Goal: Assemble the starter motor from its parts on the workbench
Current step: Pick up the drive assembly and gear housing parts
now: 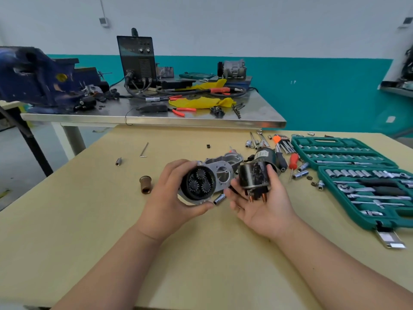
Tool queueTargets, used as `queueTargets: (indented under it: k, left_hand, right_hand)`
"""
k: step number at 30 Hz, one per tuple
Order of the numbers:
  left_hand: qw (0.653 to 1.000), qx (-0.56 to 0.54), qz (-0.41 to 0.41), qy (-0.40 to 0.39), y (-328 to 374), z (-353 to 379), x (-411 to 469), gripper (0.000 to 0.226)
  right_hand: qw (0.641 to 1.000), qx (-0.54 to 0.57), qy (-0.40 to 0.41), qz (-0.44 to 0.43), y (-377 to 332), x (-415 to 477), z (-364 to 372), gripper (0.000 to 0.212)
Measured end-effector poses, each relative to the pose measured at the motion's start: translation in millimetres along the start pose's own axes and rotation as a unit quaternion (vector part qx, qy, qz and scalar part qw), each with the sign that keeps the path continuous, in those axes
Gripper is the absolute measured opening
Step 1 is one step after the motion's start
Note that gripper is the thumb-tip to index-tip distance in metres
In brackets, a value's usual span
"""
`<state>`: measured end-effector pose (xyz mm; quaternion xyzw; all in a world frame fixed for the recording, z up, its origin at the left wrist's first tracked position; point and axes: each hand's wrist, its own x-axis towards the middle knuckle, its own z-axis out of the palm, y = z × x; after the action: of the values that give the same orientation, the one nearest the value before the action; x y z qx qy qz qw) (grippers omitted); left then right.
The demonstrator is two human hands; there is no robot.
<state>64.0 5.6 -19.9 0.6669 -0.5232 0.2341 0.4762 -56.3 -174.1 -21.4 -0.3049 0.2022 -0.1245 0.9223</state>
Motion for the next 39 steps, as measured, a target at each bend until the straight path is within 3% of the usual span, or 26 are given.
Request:
queueTargets:
  k: [5, 9, 12, 15, 18, 21, 23, 25, 29, 32, 36, 39]
  left_hand:
    - [0.994, 0.013, 0.066, -0.091, 4, 8, -5, 0.088]
    - [0.99, 0.039, 0.07, -0.12, 14, 19, -7, 0.086]
    - [0.986, -0.008, 0.055, -0.159, 14, 16, -7, 0.079]
    - [0.975, -0.167, -0.072, -0.13, 18, 17, -5, 0.058]
    - [0.956, -0.19, -0.194, -0.115, 22, 23, 16, 0.041]
    - [0.908, -0.153, -0.209, -0.329, 19, 26, 42, 0.037]
    - [0.862, -0.136, -0.228, -0.432, 21, 33, 51, 0.027]
    - [0.865, -0.13, -0.231, -0.426, 22, 39, 53, 0.019]
    - [0.927, -0.11, -0.206, -0.294, 19, 41, 35, 0.013]
    - [0.94, -0.116, -0.217, -0.235, 16, 39, 25, 0.018]
    - [0.934, -0.172, -0.171, -0.262, 18, 34, 25, 0.059]
    - [0.922, -0.224, -0.156, -0.274, 21, 33, 27, 0.075]
  right_hand:
    - [0.995, 0.092, -0.018, -0.016, -1, -2, 4, 0.073]
    - [0.994, 0.087, -0.009, -0.07, 0, -2, 7, 0.058]
    - [0.99, 0.068, 0.005, -0.122, -2, 0, 13, 0.059]
    - [0.987, 0.032, -0.017, -0.159, -4, 2, 20, 0.062]
    - [0.976, -0.051, -0.048, -0.207, -6, 4, 26, 0.056]
    - [0.963, -0.125, -0.069, -0.226, -8, 8, 30, 0.059]
    - [0.944, -0.201, -0.077, -0.25, -13, 10, 28, 0.044]
    - [0.91, -0.287, -0.081, -0.288, -19, 11, 22, 0.038]
    - [0.862, -0.376, -0.021, -0.339, -25, 10, 6, 0.035]
    - [0.905, -0.319, -0.053, -0.277, -26, 6, -3, 0.045]
    - [0.911, -0.338, -0.122, -0.202, -26, 4, -7, 0.075]
    - [0.925, -0.309, -0.15, -0.162, -25, 3, -5, 0.089]
